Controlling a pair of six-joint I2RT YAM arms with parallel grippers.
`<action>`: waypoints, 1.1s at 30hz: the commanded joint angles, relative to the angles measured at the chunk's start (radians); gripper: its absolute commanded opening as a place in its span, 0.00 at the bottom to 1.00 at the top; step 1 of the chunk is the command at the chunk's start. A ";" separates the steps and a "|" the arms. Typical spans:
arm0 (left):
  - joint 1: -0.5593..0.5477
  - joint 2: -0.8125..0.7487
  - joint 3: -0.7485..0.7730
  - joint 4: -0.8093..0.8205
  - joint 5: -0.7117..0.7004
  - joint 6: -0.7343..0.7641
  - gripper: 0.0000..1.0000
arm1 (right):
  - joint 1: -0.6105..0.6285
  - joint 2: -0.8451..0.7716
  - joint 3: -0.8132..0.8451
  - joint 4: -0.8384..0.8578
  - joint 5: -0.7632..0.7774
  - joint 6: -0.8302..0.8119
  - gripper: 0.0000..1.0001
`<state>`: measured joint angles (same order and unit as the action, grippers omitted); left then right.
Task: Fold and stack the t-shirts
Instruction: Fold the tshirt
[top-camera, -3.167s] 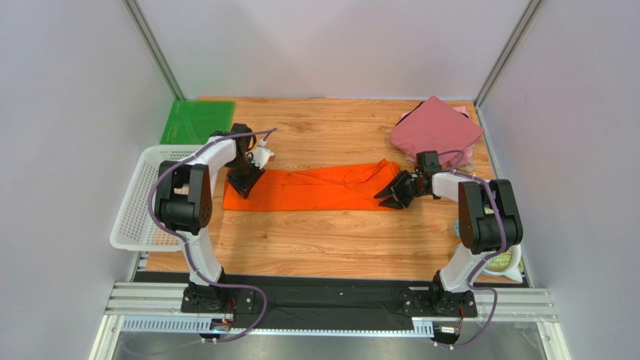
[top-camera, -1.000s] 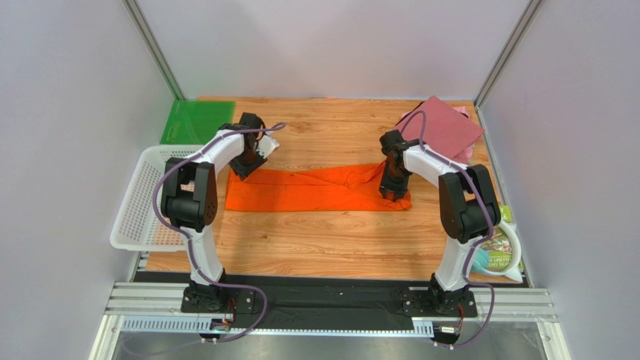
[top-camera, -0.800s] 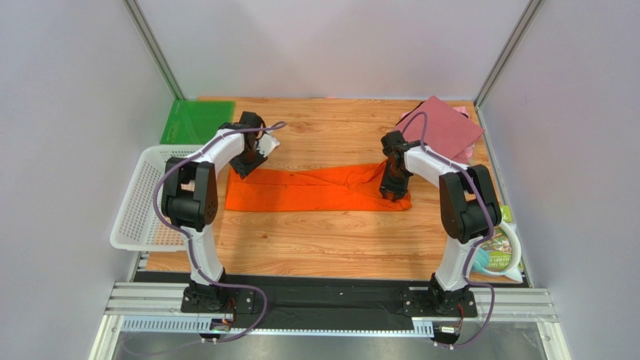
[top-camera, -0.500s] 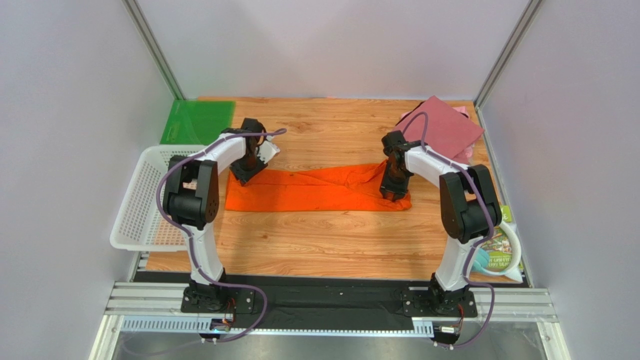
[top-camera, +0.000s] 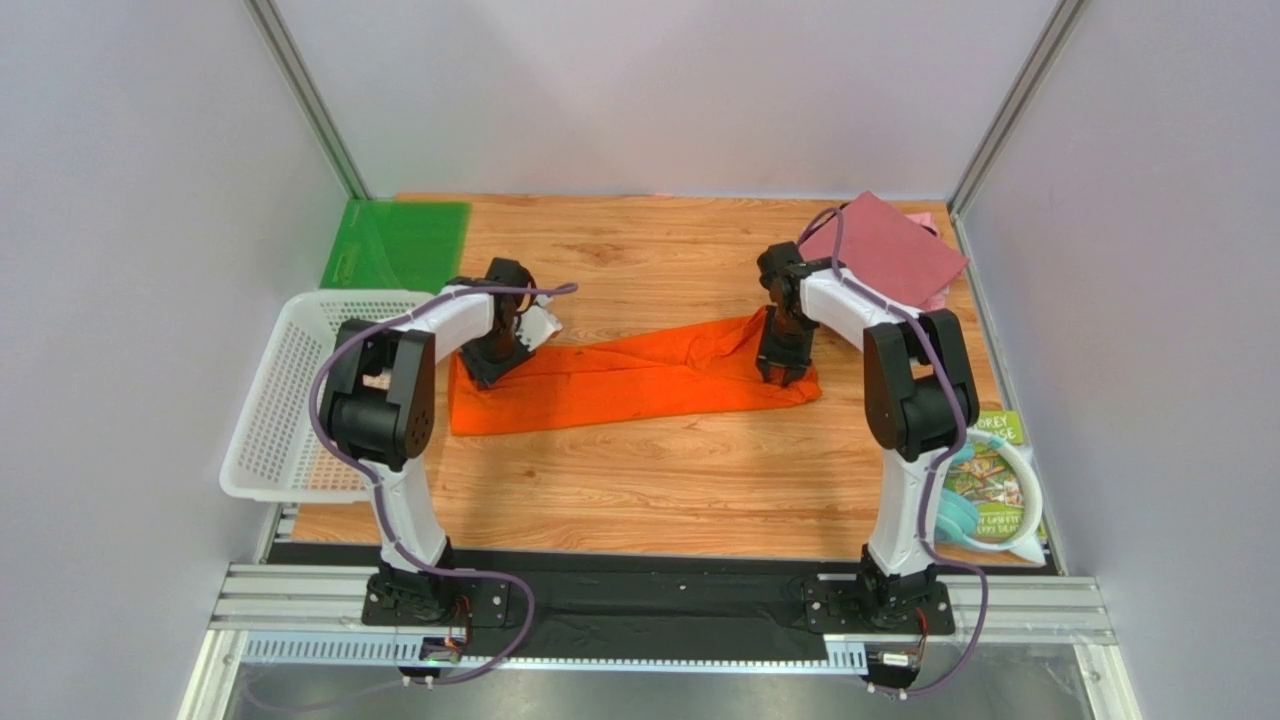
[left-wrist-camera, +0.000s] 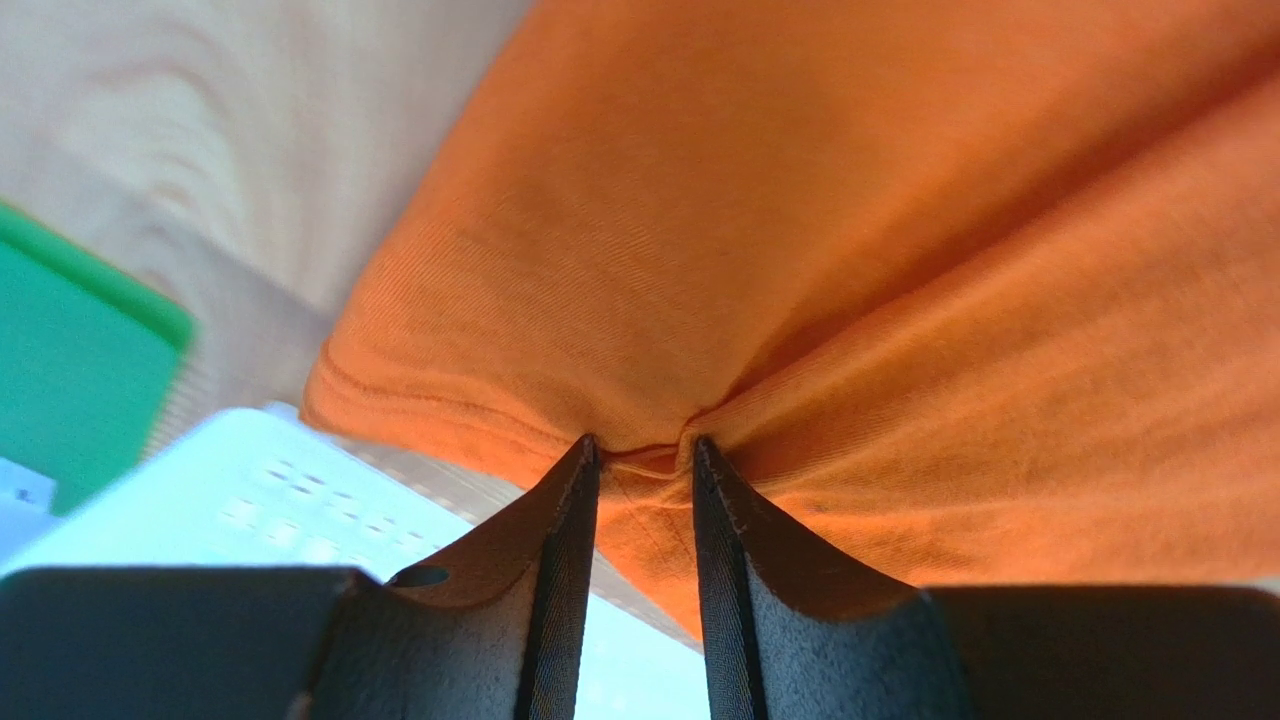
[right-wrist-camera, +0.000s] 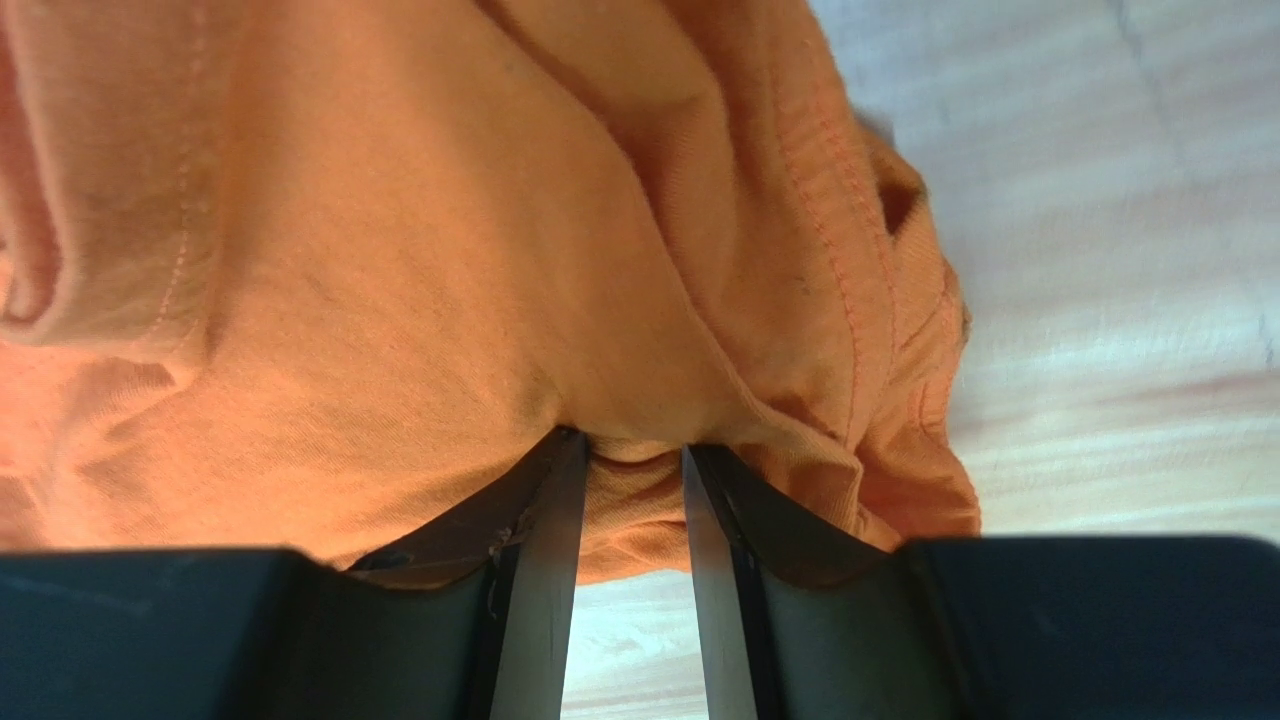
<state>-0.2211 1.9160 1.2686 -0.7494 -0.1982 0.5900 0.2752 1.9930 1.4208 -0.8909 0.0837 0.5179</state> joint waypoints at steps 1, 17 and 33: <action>-0.035 -0.047 -0.066 -0.109 0.060 0.010 0.37 | -0.017 0.108 0.104 0.010 0.027 -0.038 0.36; -0.225 -0.160 -0.060 -0.381 0.347 0.025 0.37 | -0.039 0.371 0.527 -0.051 -0.219 -0.110 0.36; -0.305 -0.140 -0.023 -0.392 0.385 -0.002 0.36 | -0.122 0.647 1.024 0.004 -0.398 -0.059 0.34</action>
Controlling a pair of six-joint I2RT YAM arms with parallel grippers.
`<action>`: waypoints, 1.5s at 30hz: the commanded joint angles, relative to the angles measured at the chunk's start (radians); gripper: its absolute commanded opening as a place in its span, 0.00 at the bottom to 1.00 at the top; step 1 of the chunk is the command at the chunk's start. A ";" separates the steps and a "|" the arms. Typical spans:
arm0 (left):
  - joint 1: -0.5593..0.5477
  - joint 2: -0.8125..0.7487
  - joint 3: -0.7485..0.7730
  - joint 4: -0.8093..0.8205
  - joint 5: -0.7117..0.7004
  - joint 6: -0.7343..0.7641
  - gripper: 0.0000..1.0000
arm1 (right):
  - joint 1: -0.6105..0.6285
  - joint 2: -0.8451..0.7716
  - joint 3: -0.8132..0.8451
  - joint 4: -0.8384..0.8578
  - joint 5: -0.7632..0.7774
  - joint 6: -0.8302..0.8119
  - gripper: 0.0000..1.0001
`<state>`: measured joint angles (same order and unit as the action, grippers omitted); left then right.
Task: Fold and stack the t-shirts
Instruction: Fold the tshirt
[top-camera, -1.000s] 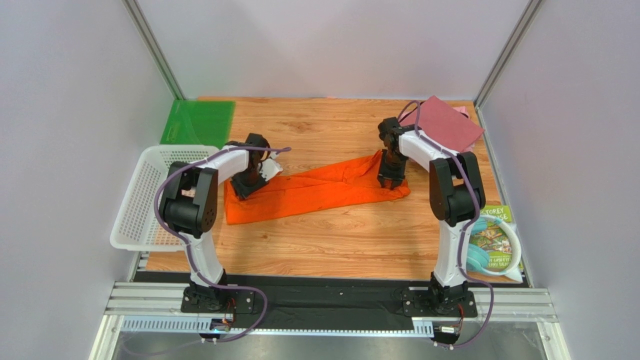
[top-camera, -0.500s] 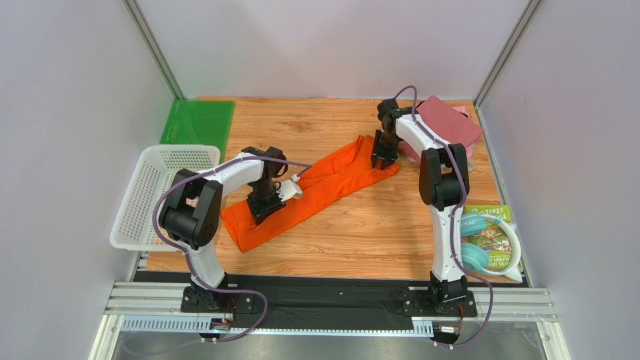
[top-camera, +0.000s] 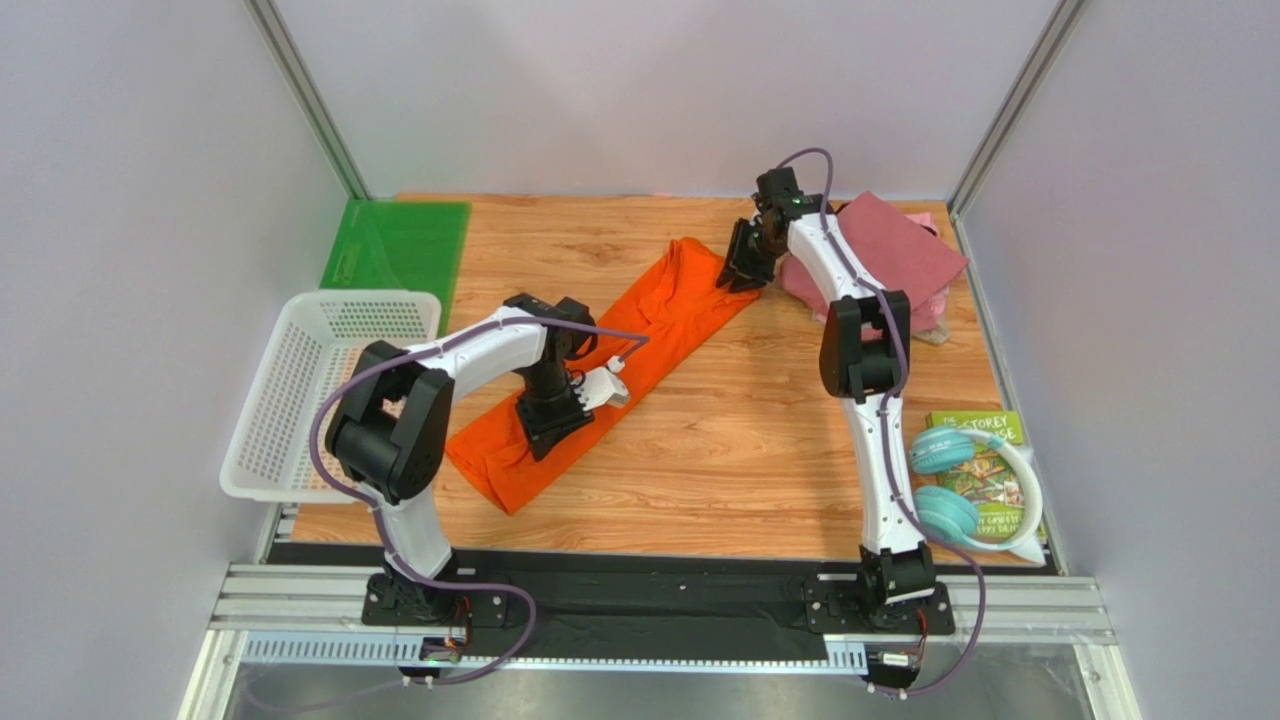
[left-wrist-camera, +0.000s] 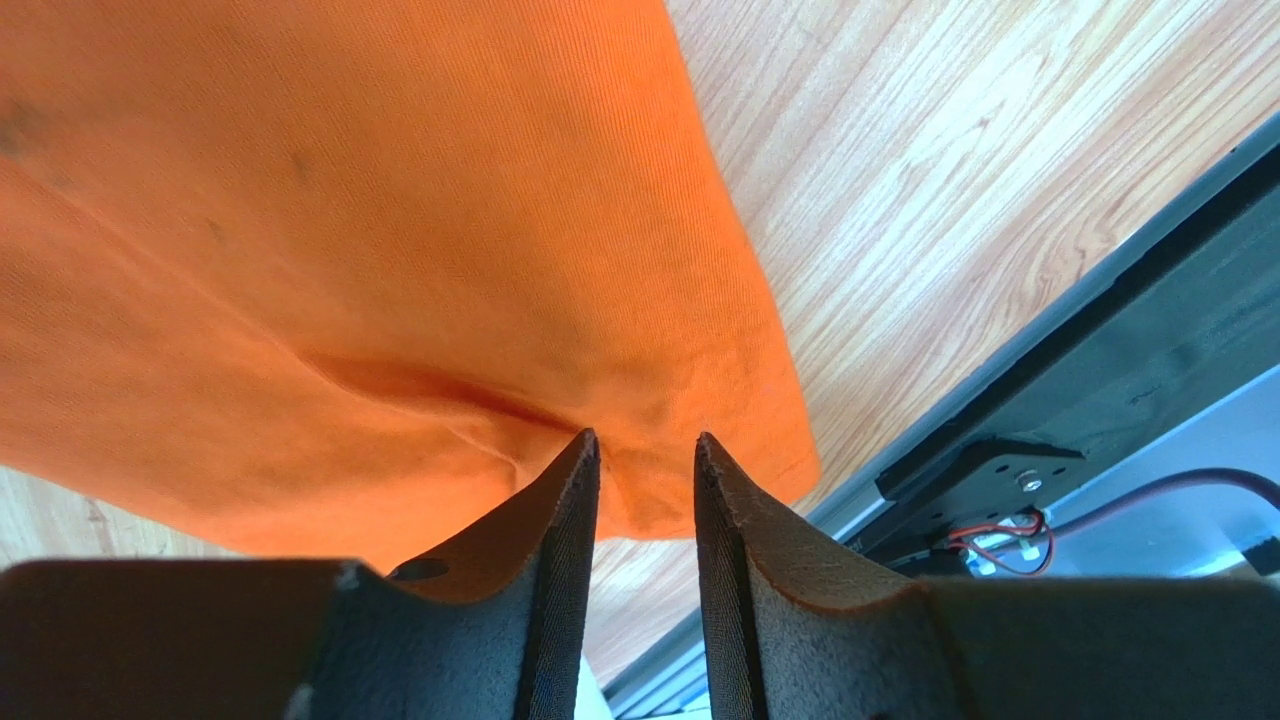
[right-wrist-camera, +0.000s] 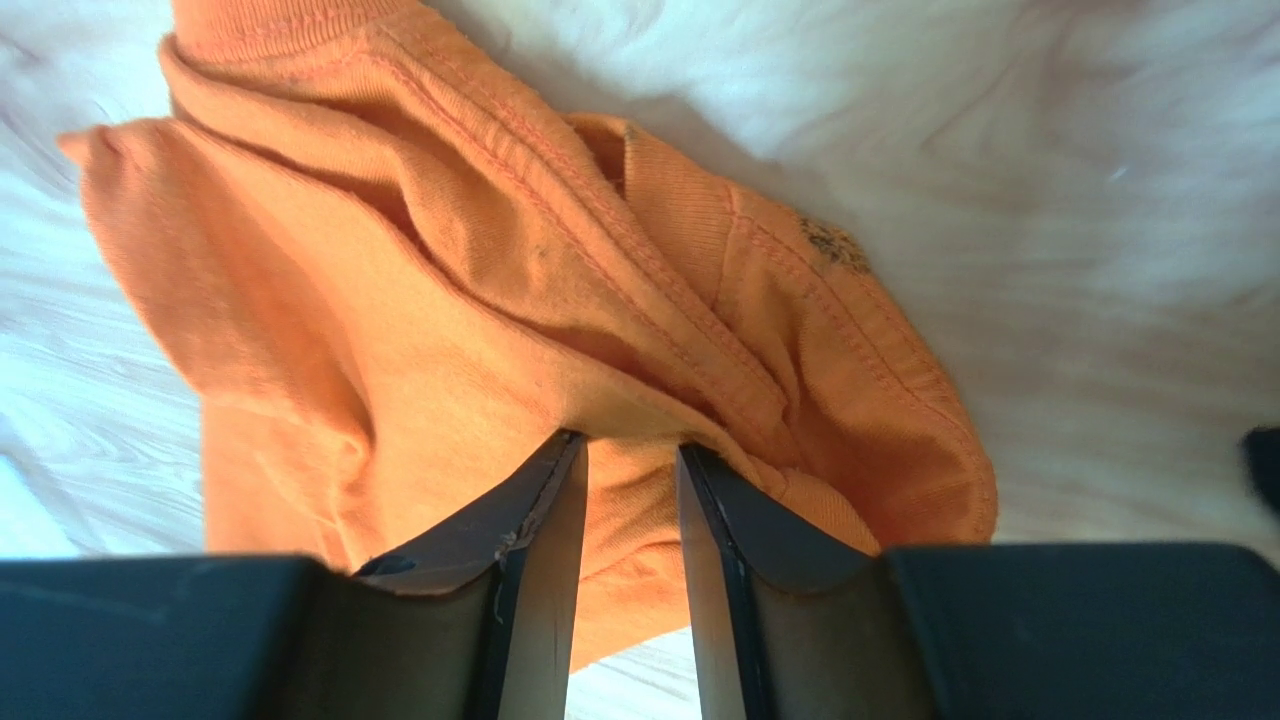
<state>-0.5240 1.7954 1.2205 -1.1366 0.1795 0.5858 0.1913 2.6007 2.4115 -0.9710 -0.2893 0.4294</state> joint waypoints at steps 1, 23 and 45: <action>0.001 -0.040 0.025 -0.006 -0.009 0.005 0.36 | -0.050 0.041 0.035 0.121 -0.034 0.049 0.34; 0.217 0.044 0.028 0.139 -0.210 -0.098 0.35 | 0.008 -0.451 -0.291 0.195 -0.218 -0.011 0.50; -0.011 0.068 -0.064 0.117 -0.079 -0.104 0.31 | 0.021 -0.208 -0.264 0.026 -0.062 0.028 0.40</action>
<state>-0.4618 1.8774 1.1732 -1.0161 -0.0601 0.4881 0.2394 2.3573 2.0426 -0.9127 -0.3714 0.4515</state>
